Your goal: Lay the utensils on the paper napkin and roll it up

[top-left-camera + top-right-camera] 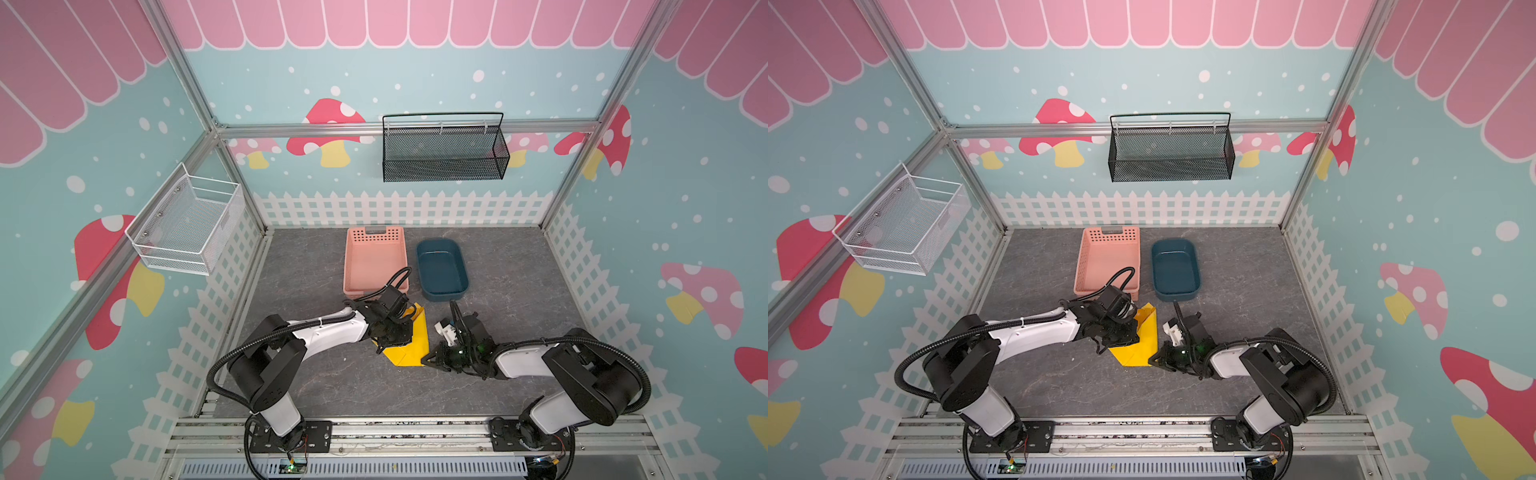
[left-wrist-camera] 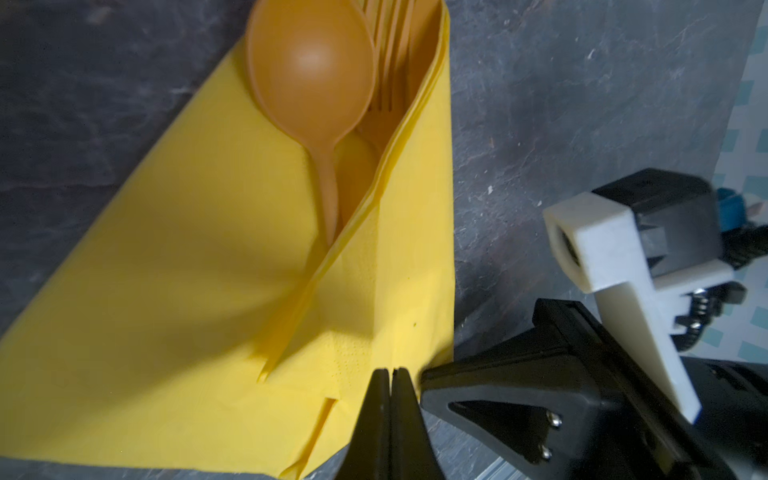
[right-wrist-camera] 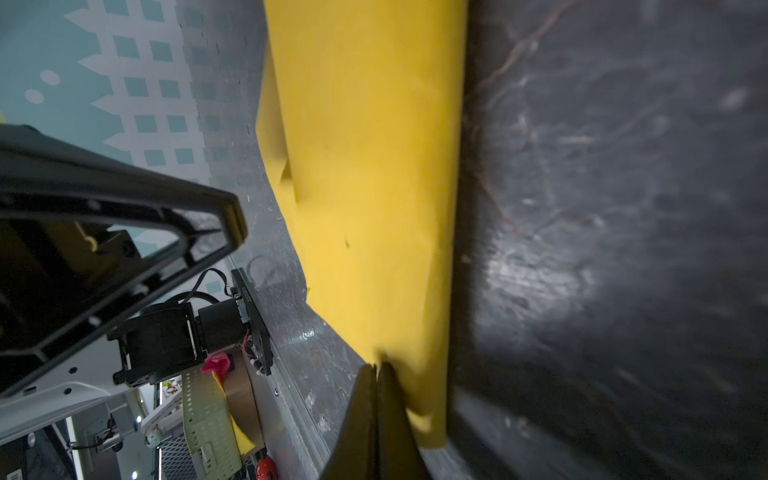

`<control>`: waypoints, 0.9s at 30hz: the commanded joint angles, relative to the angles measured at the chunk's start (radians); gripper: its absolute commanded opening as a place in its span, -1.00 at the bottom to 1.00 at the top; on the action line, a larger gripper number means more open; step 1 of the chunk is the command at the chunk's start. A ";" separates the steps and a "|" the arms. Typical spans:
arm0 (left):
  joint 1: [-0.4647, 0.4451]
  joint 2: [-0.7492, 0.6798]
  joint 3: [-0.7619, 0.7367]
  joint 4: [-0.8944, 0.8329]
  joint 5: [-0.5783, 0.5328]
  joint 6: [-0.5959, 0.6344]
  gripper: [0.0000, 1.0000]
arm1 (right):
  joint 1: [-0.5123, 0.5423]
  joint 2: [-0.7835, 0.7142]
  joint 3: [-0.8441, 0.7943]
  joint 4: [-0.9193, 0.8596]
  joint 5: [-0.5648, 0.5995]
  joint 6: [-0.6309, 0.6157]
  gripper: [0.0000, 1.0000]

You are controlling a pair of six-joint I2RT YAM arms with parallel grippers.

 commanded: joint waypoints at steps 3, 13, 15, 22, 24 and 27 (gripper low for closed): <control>-0.008 0.038 0.007 -0.010 -0.036 -0.004 -1.00 | -0.008 -0.001 -0.021 -0.008 0.010 0.001 -1.00; -0.005 0.073 -0.003 -0.041 -0.087 0.011 -1.00 | -0.013 -0.012 -0.027 -0.014 0.009 0.001 -1.00; -0.005 0.075 -0.005 -0.046 -0.091 0.012 -1.00 | -0.013 -0.017 -0.029 -0.014 0.009 0.002 -1.00; -0.003 0.081 -0.007 -0.048 -0.088 0.018 -1.00 | -0.016 -0.028 -0.020 -0.023 0.007 0.003 -1.00; -0.003 0.087 -0.006 -0.048 -0.086 0.019 -1.00 | -0.016 -0.033 -0.014 -0.024 0.005 0.002 -1.00; -0.004 0.091 -0.008 -0.047 -0.083 0.020 -1.00 | -0.017 -0.047 0.001 -0.024 0.003 0.003 -1.00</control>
